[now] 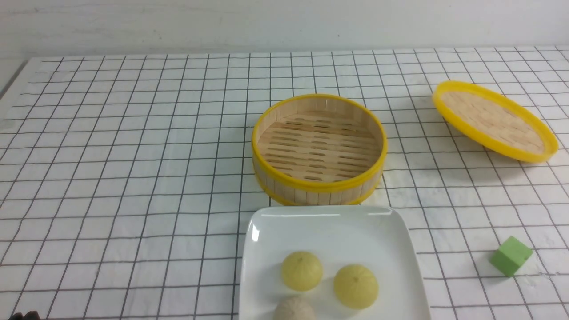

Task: Put the steamed buns into the plate on the white-black tablecloth.

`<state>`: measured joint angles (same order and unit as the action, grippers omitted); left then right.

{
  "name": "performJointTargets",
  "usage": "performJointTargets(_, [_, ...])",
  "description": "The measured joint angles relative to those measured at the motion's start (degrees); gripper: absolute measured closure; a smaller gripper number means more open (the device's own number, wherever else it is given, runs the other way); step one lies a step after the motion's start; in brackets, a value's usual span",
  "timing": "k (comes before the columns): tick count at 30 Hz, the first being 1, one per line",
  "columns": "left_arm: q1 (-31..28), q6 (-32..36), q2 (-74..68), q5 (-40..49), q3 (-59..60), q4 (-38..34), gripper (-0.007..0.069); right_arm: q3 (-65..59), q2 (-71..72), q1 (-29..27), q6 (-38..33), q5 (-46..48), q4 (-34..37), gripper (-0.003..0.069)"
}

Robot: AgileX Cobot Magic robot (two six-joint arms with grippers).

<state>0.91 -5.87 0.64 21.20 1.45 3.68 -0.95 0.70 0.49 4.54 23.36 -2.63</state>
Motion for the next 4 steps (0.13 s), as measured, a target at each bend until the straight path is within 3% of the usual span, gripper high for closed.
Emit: performJointTargets(4, [0.0,0.0,0.0,0.04,0.0,0.0,0.0485,0.0,0.0,0.0,0.0,0.0,0.0,0.0484])
